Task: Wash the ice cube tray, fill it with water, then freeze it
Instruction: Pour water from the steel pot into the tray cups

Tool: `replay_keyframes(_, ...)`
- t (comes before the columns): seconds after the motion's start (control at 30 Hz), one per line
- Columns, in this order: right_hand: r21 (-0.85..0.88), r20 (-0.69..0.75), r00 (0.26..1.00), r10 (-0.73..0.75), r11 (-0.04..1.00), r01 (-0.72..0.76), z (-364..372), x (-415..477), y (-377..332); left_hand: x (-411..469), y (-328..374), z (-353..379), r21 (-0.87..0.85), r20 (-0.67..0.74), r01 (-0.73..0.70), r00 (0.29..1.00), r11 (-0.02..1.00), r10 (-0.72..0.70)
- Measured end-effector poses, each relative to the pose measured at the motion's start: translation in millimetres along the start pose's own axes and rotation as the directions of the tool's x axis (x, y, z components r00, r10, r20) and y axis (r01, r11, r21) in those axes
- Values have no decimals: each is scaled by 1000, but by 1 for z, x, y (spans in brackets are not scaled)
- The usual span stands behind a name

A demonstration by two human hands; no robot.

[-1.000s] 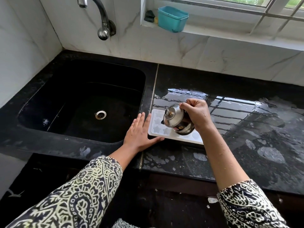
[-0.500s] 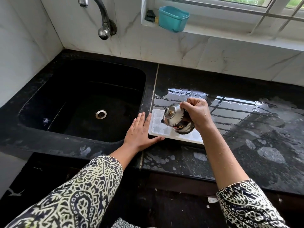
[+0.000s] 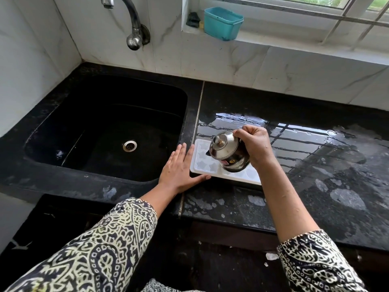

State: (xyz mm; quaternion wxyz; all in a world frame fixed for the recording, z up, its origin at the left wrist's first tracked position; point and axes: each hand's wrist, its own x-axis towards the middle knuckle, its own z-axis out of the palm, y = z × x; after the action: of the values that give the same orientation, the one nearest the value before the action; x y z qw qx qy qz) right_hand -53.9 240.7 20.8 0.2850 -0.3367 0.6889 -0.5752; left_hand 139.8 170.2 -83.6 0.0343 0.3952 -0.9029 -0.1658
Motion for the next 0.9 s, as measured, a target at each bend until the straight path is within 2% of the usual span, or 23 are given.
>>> replay_keyframes(0.13,152,-11,995,95,984,-92,-6,0,3,0,0,0,0,-1,2,1000,1000,-2)
replay_keyframes(0.4,284,-15,992,128,951,-119,-16,-4,0,1,0,0,-2,9,7,1000,1000,-7)
replay_keyframes(0.57,250,-18,995,96,964,-88,-26,-5,0,1,0,0,-3,7,8,1000,1000,-8)
replay_keyframes(0.9,73,-46,998,35,997,-31,-33,-13,0,0,1,-1,-16,4,14,1000,1000,-14)
